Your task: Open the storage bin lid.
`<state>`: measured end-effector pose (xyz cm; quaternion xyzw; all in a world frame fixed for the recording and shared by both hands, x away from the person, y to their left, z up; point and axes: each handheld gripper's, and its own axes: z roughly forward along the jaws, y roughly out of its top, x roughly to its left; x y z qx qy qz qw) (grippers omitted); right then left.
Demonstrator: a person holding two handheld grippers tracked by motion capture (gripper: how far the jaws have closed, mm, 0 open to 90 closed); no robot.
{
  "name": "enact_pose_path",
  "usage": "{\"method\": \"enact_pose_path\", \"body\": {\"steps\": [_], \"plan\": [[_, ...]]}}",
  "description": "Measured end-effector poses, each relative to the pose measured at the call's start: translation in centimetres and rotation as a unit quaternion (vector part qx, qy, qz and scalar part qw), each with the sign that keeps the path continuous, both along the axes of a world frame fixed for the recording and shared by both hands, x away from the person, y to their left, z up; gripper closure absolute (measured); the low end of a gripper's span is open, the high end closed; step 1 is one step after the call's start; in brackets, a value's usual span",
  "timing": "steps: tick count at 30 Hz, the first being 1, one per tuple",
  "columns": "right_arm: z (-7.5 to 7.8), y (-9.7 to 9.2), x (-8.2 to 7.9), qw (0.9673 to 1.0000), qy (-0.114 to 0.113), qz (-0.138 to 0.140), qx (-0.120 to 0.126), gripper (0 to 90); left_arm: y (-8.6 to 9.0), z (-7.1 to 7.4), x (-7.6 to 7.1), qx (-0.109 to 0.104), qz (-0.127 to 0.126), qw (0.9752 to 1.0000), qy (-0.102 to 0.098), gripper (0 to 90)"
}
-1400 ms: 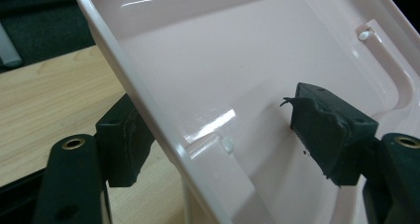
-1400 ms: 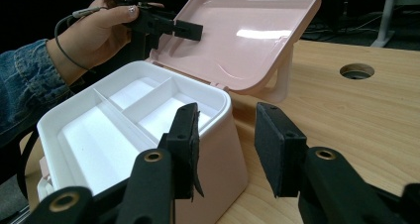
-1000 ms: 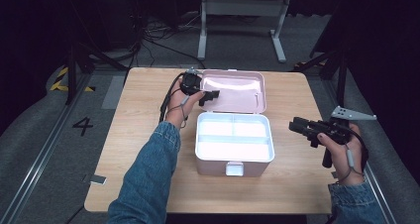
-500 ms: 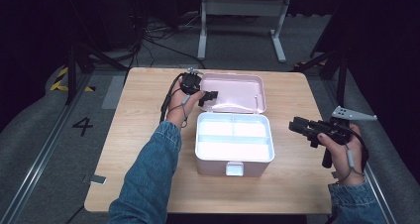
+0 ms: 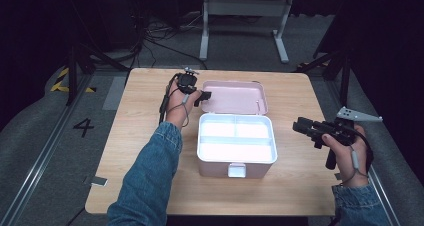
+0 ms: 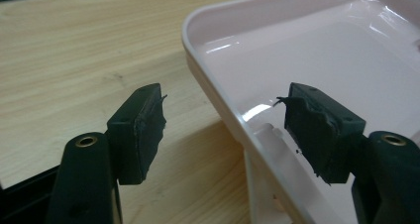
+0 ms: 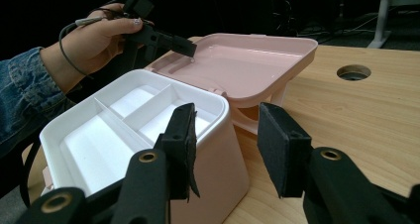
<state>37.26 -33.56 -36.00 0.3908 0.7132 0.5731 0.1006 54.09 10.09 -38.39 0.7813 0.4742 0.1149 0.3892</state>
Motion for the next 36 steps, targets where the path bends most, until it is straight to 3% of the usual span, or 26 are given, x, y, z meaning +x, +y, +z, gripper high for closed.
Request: {"method": "enact_pose_path", "body": {"steps": [6,7,10,13,14,17,22,24,29,31,36], "plan": [[-0.1,-0.2,0.0,1.0000,0.002,-0.004,-0.001,59.7,0.1,1.4,-1.6,-0.019,-0.023,0.9989,-0.038,33.2],[-0.1,-0.2,0.1,1.0000,0.005,-0.004,0.000,59.6,0.0,2.0,-2.5,-0.014,-0.037,0.9977,-0.054,33.2],[-0.1,-0.2,0.1,1.0000,0.004,0.000,0.002,59.3,0.0,3.1,-4.0,-0.006,-0.066,0.9952,-0.071,33.2],[0.0,-0.2,0.3,1.0000,0.002,-0.002,0.004,59.2,0.2,4.2,-5.1,-0.014,-0.079,0.9937,-0.079,33.1],[0.1,-0.2,0.3,1.0000,0.001,-0.001,0.004,59.0,0.4,5.0,-5.8,-0.021,-0.085,0.9918,-0.093,33.1],[0.4,-0.1,0.8,0.9999,0.002,-0.002,0.009,58.2,0.9,6.3,-7.2,-0.029,-0.094,0.9889,-0.111,32.9],[0.8,0.6,1.9,1.0000,0.000,0.003,0.003,56.1,1.8,8.1,-10.2,-0.025,-0.123,0.9840,-0.127,32.3],[0.8,0.8,2.4,1.0000,0.000,0.003,-0.004,55.8,2.0,8.3,-11.1,-0.017,-0.128,0.9832,-0.128,31.9],[0.8,1.4,3.4,0.9999,0.003,0.008,-0.014,53.8,2.4,8.4,-12.8,0.021,-0.150,0.9794,-0.133,31.5],[0.9,1.6,3.7,0.9997,0.006,0.010,-0.022,53.0,2.7,8.3,-13.4,0.014,-0.155,0.9792,-0.130,31.0],[0.6,1.7,3.9,0.9990,0.013,0.011,-0.041,51.7,3.8,8.0,-15.0,0.030,-0.141,0.9810,-0.129,30.4]]}}
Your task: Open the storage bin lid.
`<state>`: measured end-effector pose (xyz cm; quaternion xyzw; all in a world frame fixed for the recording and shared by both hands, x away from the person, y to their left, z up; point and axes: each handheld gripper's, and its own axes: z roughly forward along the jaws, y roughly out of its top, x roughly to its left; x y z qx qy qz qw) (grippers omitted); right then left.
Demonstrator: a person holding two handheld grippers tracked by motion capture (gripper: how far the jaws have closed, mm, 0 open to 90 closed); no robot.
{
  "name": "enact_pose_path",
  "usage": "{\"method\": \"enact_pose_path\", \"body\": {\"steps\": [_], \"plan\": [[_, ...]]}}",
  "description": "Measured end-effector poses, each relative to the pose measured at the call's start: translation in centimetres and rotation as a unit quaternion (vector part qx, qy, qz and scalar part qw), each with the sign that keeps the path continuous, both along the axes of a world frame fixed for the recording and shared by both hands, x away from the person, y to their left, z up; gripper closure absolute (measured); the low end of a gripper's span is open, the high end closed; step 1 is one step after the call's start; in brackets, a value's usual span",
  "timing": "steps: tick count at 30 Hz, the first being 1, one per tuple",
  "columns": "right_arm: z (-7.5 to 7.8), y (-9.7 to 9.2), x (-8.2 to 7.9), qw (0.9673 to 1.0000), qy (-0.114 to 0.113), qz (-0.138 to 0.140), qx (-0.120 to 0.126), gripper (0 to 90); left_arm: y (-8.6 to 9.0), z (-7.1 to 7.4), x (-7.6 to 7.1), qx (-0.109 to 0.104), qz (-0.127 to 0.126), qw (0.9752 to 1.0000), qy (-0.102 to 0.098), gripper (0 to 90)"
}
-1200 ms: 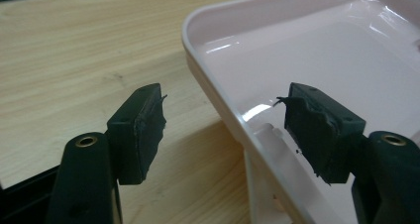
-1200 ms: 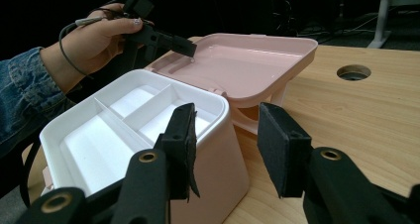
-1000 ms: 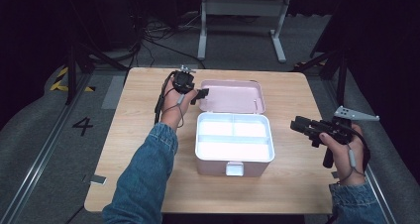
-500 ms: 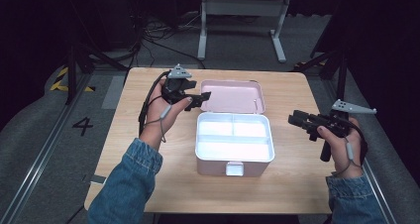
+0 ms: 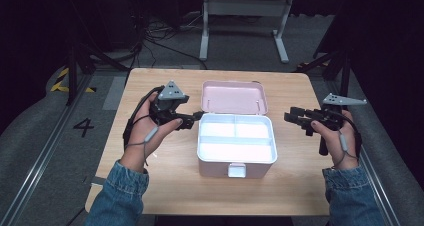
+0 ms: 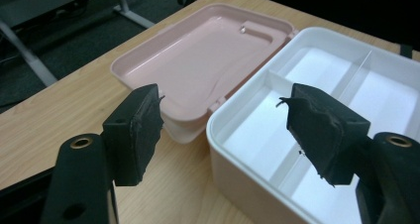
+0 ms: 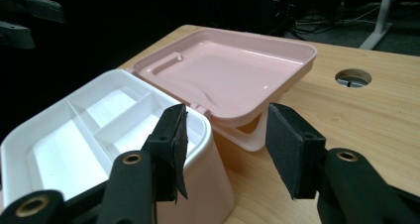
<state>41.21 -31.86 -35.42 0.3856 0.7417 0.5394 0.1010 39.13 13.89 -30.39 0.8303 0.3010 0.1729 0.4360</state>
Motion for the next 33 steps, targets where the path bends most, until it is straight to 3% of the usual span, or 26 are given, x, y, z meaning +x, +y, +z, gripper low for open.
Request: {"method": "enact_pose_path", "body": {"steps": [5,7,11,14,17,19,22,23,27,33], "plan": [[-0.3,0.0,-0.1,0.9998,0.011,-0.003,-0.016,51.3,0.9,-1.0,-1.3,-0.016,0.005,0.9998,0.007,30.3],[-0.4,-0.1,-0.2,0.9997,0.016,-0.005,-0.019,51.1,1.5,-1.5,-1.6,-0.013,0.015,0.9998,0.009,30.3],[-0.6,-0.4,-0.5,0.9994,0.018,-0.010,-0.028,50.2,3.4,-2.7,-1.4,-0.031,0.046,0.9981,0.027,30.6],[-0.7,-0.8,-0.7,0.9990,0.019,-0.016,-0.037,49.6,5.1,-3.4,-1.1,-0.015,0.093,0.9951,0.030,31.5],[-0.8,-1.1,-0.7,0.9987,0.024,-0.019,-0.041,49.2,6.3,-4.1,-1.1,-0.004,0.114,0.9925,0.044,31.5],[-0.8,-1.1,-0.7,0.9984,0.026,-0.022,-0.045,48.9,6.6,-4.3,-1.1,0.002,0.117,0.9920,0.049,31.4],[-1.1,-1.3,-0.6,0.9974,0.027,-0.026,-0.062,47.5,7.6,-5.0,-1.0,0.020,0.134,0.9893,0.055,31.4],[-1.2,-1.3,-0.6,0.9970,0.028,-0.026,-0.067,47.1,7.9,-5.3,-1.0,0.019,0.137,0.9880,0.068,31.4],[-1.6,-1.4,-0.4,0.9958,0.034,-0.023,-0.082,45.5,9.0,-6.2,-0.7,0.021,0.145,0.9859,0.080,31.1],[-2.2,-1.6,-0.1,0.9917,0.029,-0.018,-0.124,45.4,10.4,-7.3,-0.4,0.041,0.137,0.9855,0.092,30.5]]}}
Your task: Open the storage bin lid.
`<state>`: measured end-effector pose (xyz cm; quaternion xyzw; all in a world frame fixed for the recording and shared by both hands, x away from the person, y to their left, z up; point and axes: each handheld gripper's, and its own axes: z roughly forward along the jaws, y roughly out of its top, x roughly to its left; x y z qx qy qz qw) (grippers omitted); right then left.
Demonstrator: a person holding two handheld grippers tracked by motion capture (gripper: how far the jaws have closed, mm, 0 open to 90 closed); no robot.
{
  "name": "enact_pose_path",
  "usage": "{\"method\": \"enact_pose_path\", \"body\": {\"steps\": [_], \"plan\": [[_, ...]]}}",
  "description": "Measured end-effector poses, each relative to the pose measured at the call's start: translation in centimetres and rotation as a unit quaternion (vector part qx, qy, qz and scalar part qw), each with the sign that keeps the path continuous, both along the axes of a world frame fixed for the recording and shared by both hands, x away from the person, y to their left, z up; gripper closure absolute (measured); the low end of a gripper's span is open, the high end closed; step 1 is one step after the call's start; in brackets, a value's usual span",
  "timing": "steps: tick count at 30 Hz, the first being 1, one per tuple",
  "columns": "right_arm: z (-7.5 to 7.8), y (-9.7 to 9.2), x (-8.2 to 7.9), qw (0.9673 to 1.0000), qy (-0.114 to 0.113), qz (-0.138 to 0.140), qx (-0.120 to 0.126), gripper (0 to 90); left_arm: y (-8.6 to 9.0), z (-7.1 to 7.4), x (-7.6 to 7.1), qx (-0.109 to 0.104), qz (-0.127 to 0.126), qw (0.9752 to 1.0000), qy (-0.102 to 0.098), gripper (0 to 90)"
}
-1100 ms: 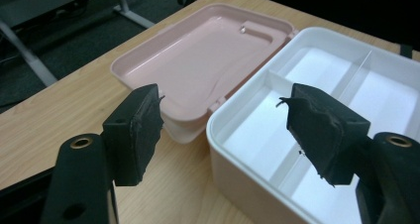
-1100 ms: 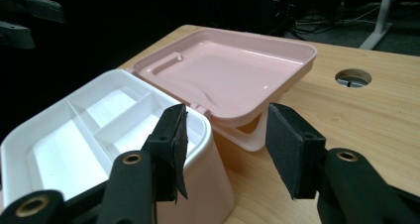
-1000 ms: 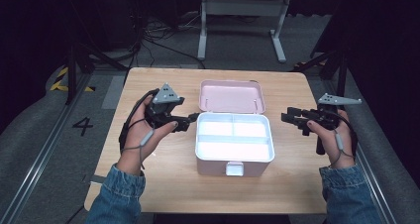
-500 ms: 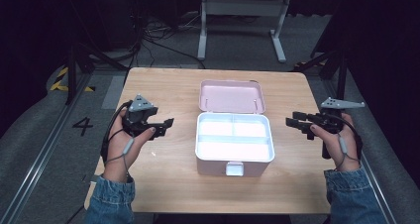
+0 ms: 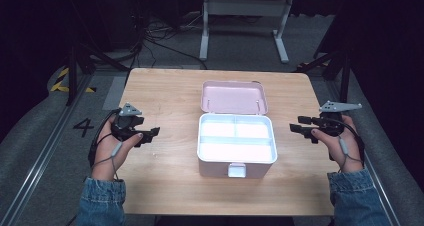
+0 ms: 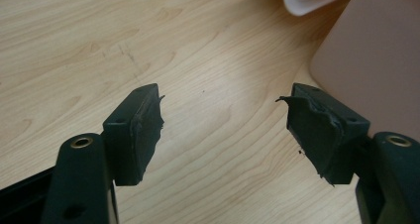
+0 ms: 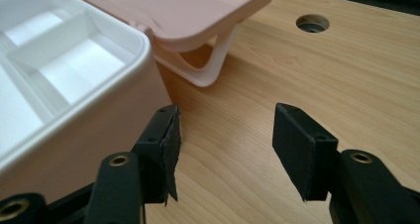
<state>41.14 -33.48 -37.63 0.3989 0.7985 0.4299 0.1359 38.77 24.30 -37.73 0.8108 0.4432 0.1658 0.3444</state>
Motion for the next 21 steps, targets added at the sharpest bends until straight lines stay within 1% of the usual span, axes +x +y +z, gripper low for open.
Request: {"method": "enact_pose_path", "body": {"steps": [1,2,3,4,5,6,8,10,11,12,13,15,16,17,18,19,20,21], "plan": [[-0.2,-0.1,0.1,1.0000,0.001,0.000,-0.004,45.4,0.2,-0.2,0.1,0.009,-0.006,0.9999,0.000,30.5],[-0.3,-0.2,0.2,1.0000,0.003,-0.001,-0.005,45.4,0.3,-0.4,0.1,0.012,-0.006,0.9999,0.002,30.5],[-0.5,-0.3,0.3,1.0000,0.002,0.000,-0.008,45.4,0.4,-0.7,0.2,0.020,-0.014,0.9997,-0.001,30.5],[-0.7,-0.4,0.4,0.9999,0.004,0.000,-0.011,45.4,0.4,-0.9,0.3,0.020,-0.019,0.9996,0.001,30.5],[-0.9,-0.5,0.5,0.9999,0.002,0.000,-0.013,45.4,0.4,-1.1,0.3,0.018,-0.020,0.9996,0.008,30.5],[-1.0,-0.6,0.6,0.9999,0.003,0.000,-0.013,45.4,0.5,-1.4,0.4,0.023,-0.030,0.9992,0.014,30.3],[-1.4,-0.8,0.8,0.9999,0.004,0.000,-0.014,45.3,0.3,-2.0,0.4,0.013,-0.027,0.9987,0.041,28.4],[-1.9,-1.0,1.0,0.9997,0.004,0.003,-0.023,45.3,0.2,-2.5,0.6,0.016,-0.027,0.9983,0.049,28.0],[-2.1,-1.0,1.1,0.9996,0.008,-0.001,-0.026,45.3,0.2,-2.5,0.7,0.022,-0.030,0.9978,0.056,28.0],[-2.4,-1.1,1.2,0.9995,0.008,-0.002,-0.030,45.3,0.2,-2.7,0.8,0.028,-0.032,0.9976,0.055,28.0],[-2.7,-1.3,1.4,0.9994,0.008,-0.002,-0.033,45.3,0.2,-2.9,0.8,0.024,-0.029,0.9974,0.061,28.0],[-2.9,-1.4,1.5,0.9994,0.011,-0.004,-0.034,45.3,0.2,-3.1,0.9,0.026,-0.033,0.9974,0.059,28.0],[-3.2,-1.5,1.6,0.9993,0.011,-0.004,-0.034,45.3,0.1,-3.2,0.9,0.027,-0.032,0.9969,0.066,28.0],[-3.4,-1.6,1.6,0.9993,0.011,-0.006,-0.034,45.3,0.2,-3.4,1.0,0.036,-0.037,0.9967,0.063,28.0],[-3.8,-1.8,1.8,0.9993,0.012,-0.008,-0.034,45.4,0.2,-3.7,1.1,0.043,-0.036,0.9965,0.062,28.0],[-3.9,-1.9,1.9,0.9992,0.014,-0.006,-0.036,45.3,0.2,-3.7,1.1,0.042,-0.036,0.9961,0.069,28.0],[-4.0,-1.9,1.9,0.9992,0.013,-0.005,-0.038,45.3,0.2,-3.8,1.1,0.042,-0.031,0.9965,0.066,28.0],[-4.1,-2.0,2.0,0.9991,0.009,-0.002,-0.041,45.4,0.2,-3.8,1.1,0.042,-0.031,0.9964,0.067,28.0]]}}
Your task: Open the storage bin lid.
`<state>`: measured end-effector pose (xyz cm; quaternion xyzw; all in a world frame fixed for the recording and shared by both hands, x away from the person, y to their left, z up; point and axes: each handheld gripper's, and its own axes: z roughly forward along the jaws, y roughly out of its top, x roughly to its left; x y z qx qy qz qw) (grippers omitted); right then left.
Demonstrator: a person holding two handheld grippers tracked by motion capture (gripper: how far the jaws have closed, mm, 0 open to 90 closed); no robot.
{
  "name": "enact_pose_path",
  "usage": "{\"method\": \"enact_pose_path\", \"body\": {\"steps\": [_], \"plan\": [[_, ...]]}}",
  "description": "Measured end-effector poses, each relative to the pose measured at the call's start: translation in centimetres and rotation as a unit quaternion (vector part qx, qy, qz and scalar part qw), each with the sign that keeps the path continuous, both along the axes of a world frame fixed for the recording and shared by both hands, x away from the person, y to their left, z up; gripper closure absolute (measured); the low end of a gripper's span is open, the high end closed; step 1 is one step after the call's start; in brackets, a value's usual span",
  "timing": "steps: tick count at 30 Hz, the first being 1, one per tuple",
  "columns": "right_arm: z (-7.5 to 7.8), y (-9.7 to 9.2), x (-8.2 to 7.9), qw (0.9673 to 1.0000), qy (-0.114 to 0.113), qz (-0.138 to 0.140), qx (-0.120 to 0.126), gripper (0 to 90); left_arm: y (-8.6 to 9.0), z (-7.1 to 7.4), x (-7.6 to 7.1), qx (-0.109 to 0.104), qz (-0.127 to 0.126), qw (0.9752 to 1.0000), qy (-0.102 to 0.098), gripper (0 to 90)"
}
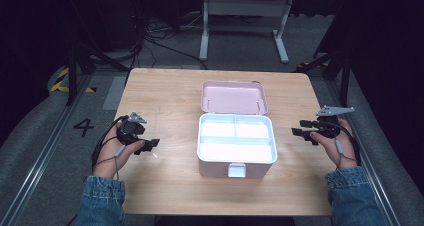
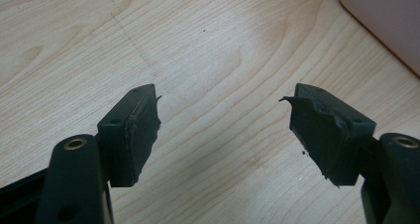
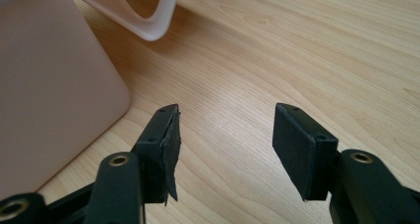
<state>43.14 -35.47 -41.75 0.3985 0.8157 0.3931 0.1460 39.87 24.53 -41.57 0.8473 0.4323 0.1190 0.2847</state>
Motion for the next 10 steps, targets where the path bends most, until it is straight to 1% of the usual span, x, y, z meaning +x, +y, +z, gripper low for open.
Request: {"method": "enact_pose_path", "body": {"steps": [1,5,10], "plan": [[-0.05,-0.01,0.01,1.0000,-0.001,0.000,0.000,45.4,0.08,-0.01,0.06,0.003,-0.002,1.0000,-0.005,28.0],[-0.21,0.01,0.04,1.0000,-0.002,0.002,0.005,45.4,0.07,-0.03,0.00,0.004,-0.004,1.0000,-0.004,27.8],[-0.05,0.07,-0.04,0.9999,-0.007,0.003,0.009,44.9,-0.13,0.01,-0.05,-0.003,-0.002,1.0000,-0.001,27.4]]}}
